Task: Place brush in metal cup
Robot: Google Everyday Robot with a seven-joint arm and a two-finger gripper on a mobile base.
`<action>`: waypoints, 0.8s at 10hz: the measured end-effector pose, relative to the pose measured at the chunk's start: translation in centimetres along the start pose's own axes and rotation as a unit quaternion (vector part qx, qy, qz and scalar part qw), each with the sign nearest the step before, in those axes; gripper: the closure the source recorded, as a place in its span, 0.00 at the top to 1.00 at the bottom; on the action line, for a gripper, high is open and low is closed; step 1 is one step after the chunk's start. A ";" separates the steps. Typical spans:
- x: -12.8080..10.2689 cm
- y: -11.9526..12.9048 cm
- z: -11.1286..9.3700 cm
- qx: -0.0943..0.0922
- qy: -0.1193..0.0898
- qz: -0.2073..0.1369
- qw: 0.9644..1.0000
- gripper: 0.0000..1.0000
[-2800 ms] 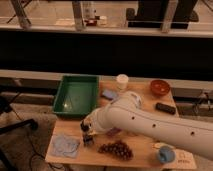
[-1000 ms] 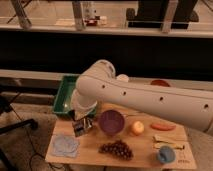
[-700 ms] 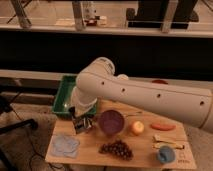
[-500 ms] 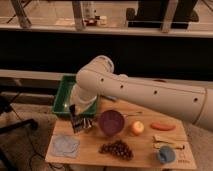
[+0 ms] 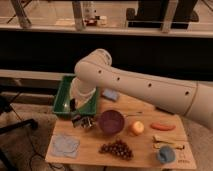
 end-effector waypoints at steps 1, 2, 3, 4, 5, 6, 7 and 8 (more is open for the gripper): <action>0.1 -0.2 -0.2 -0.001 0.003 -0.002 1.000 0.02; 0.2 -0.4 -0.4 0.000 0.006 -0.003 1.000 0.02; 0.2 -0.5 -0.6 0.000 0.007 -0.004 1.000 0.02; 0.3 -0.7 -0.8 0.000 0.010 -0.006 1.000 0.02; 0.4 -0.9 -0.9 0.000 0.012 -0.007 1.000 0.02; 0.5 -1.2 -1.1 0.000 0.016 -0.009 1.000 0.02; 0.5 -1.4 -1.2 0.000 0.019 -0.010 1.000 0.02; 0.7 -1.5 -1.4 0.000 0.022 -0.011 1.000 0.02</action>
